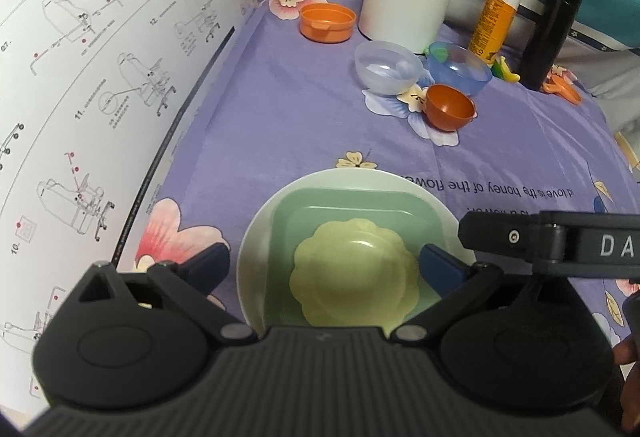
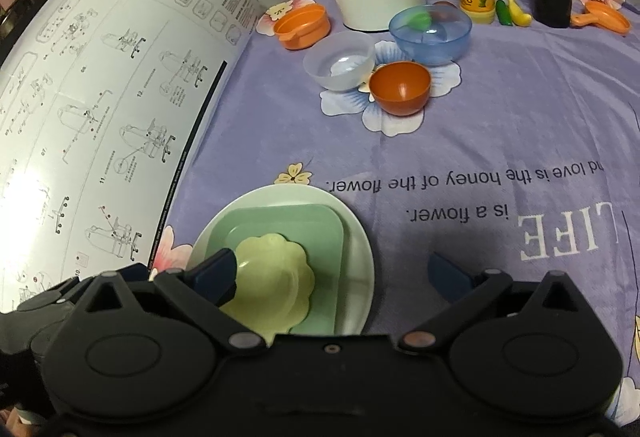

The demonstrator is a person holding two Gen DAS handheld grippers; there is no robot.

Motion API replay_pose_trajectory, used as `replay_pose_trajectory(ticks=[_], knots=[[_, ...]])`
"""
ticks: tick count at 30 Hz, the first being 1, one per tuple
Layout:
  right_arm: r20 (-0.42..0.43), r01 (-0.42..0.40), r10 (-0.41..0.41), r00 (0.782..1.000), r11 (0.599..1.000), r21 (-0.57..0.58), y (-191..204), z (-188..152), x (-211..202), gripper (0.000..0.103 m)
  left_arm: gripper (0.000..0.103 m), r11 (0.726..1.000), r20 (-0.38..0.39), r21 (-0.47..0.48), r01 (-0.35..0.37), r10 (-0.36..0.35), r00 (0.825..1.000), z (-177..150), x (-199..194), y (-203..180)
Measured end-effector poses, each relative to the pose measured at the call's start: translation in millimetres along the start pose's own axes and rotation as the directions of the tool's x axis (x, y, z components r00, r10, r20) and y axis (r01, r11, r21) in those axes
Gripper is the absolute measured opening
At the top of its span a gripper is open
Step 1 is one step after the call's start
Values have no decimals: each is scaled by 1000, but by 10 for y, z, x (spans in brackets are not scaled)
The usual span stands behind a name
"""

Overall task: Organize plates and bowls
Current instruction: 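Move both tools over to the blue bowl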

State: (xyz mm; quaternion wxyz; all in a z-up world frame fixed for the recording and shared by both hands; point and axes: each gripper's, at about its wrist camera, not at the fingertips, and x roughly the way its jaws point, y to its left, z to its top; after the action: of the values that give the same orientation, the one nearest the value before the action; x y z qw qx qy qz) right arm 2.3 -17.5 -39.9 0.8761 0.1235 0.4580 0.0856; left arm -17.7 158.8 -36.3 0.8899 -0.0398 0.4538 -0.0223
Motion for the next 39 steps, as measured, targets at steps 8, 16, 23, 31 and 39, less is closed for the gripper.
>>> replay_pose_trajectory(ticks=[8, 16, 23, 31, 39], knots=[[7, -6, 6, 1000, 999, 34, -79, -22, -48, 103, 103, 1000, -7, 31, -3, 3, 1000, 18, 6, -123], [20, -9, 7, 1000, 996, 89, -252, -12, -93, 103, 103, 999, -13, 47, -6, 6, 1000, 77, 48, -230], [34, -2, -4, 999, 988, 153, -489, 39, -110, 103, 103, 997, -7, 73, -17, 18, 1000, 201, 139, -352], [58, 25, -40, 997, 970, 244, -859, 197, -84, 103, 103, 992, 35, 126, -18, 13, 999, 476, 286, -566], [78, 60, -90, 993, 944, 324, -1299, 439, -25, 103, 103, 985, 64, 173, -17, 6, 998, 868, 549, -784]])
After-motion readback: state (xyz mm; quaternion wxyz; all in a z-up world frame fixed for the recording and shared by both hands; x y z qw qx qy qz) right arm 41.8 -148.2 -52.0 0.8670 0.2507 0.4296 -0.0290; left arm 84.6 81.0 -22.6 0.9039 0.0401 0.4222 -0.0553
